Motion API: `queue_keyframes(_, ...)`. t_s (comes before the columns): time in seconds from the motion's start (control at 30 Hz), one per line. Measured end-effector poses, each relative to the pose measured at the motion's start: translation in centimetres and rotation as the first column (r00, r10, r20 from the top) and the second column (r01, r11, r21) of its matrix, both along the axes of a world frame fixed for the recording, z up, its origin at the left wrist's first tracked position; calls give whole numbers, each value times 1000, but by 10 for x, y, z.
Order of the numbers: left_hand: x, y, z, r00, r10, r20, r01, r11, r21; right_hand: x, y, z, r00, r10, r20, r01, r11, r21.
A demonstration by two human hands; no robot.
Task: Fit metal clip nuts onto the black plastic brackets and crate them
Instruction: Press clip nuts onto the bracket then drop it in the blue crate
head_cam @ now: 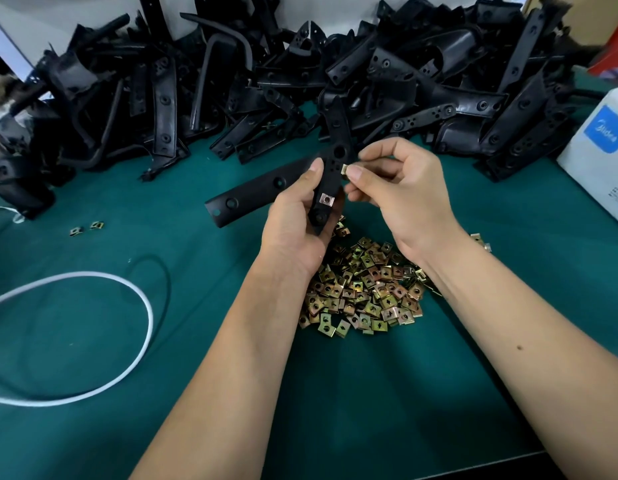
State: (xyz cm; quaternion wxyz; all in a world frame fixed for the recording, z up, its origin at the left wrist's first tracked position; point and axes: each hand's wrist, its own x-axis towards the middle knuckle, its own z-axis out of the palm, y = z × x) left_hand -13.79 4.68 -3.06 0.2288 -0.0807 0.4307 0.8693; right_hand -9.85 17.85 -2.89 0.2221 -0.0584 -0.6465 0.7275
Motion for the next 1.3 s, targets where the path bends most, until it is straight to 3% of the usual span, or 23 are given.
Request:
queue_keyframes(0.23,3,2,4,1000,-14,20,15,1000,-20,4,3,4,1000,26,8,-25,998,-51)
queue_keyframes(0.53,0,1,2,997,-83,-3,83,996,-46,7,7,8,999,52,9,-52,998,43)
queue_keyframes(0.63,2,2,0,993,-118,-17,118,993,24,6,5,8,999,42,-19,-42,999,10)
queue_keyframes(0.73,8,8,0,993,-98,-67,109,976,188,4,-2,8,996,64,-54,-67,996,-62)
queue_keyframes(0.87,7,7,3,998,8,-56,8,962,274,4,-2,3,998,63,12,-64,996,54)
queue_keyframes(1.0,4,2,2,997,34,-70,-16,971,239,4,-7,0,981,178,71,-184,978,94)
queue_keyframes(1.17,5,1,3,991,-33,-127,54,985,163,3,-11,-3,978,187,90,-195,976,95)
queue_keyframes(1.3,5,3,1,994,-61,-88,70,992,108,4,-15,-2,972,211,100,-221,970,105)
